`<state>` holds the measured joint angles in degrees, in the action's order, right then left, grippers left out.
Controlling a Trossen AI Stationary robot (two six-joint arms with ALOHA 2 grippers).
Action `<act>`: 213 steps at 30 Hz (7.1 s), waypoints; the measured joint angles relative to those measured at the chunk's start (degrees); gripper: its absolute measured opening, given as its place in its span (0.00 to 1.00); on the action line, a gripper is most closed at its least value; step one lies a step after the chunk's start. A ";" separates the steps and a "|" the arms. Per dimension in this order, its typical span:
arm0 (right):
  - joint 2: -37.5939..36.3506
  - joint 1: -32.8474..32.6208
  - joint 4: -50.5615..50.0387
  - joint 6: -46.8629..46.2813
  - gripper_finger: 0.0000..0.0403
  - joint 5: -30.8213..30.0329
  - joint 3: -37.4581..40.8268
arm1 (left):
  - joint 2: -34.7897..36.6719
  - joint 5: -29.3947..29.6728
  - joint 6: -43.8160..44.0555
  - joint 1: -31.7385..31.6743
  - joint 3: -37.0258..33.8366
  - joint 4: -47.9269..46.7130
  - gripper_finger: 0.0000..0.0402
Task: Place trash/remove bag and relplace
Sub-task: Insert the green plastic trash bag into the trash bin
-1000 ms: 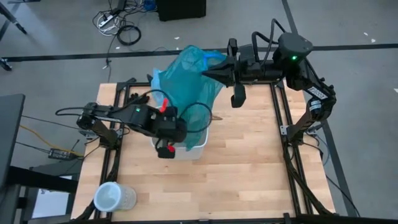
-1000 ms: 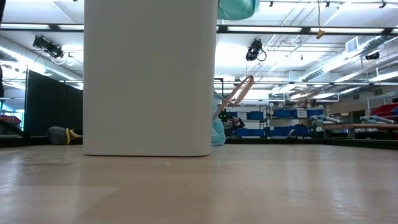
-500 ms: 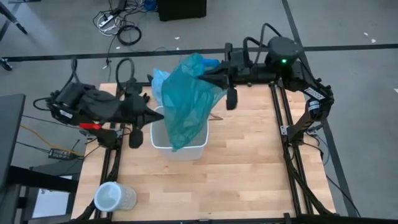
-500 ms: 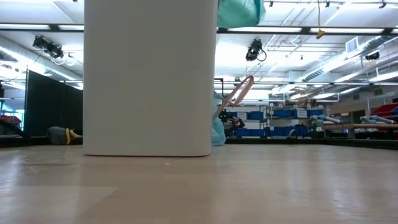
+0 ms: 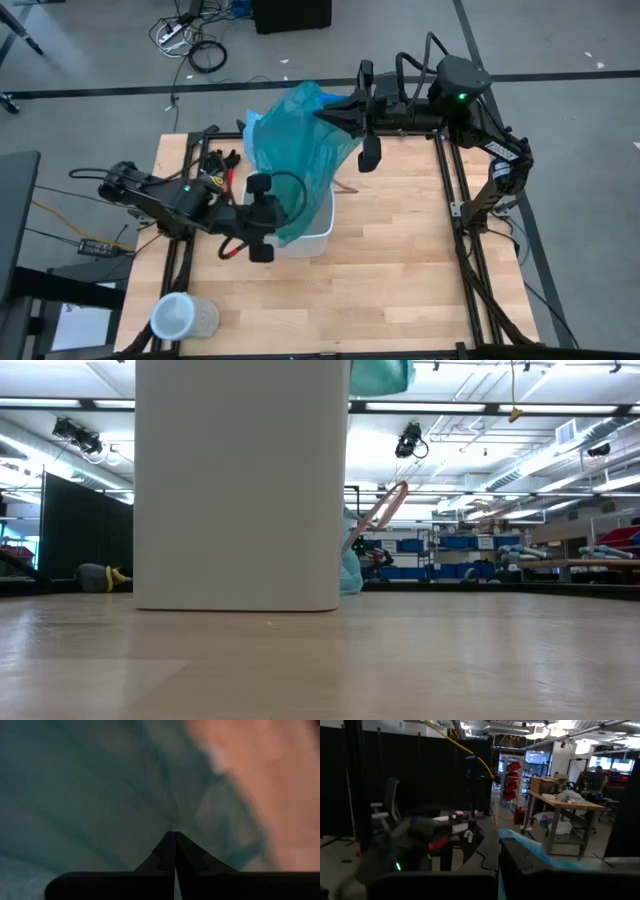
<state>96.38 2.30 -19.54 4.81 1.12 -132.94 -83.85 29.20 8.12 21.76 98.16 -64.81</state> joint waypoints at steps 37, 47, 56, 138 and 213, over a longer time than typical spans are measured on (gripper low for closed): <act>-1.29 -20.50 -29.14 -15.67 0.00 -1.01 4.96 | 21.30 21.73 -1.12 -1.89 5.32 -2.50 0.02; -1.33 -22.36 -31.08 -18.96 0.00 5.34 4.96 | 21.46 29.47 -10.98 -11.00 5.63 1.18 0.02; -1.33 -22.86 -31.40 -22.30 0.00 6.40 4.96 | 15.98 8.41 -16.10 -17.34 5.52 4.54 0.02; -2.62 -20.74 -37.40 -13.91 0.00 1.47 4.94 | 4.41 -14.06 8.49 -19.89 12.19 -18.61 0.02; 8.61 -11.23 -25.24 -11.20 0.00 10.04 4.96 | 10.88 -39.09 7.23 -25.52 3.84 9.01 0.01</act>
<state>104.99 -8.93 -44.78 -6.39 11.16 -127.98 -72.98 -9.89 15.35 -3.76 102.00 -55.80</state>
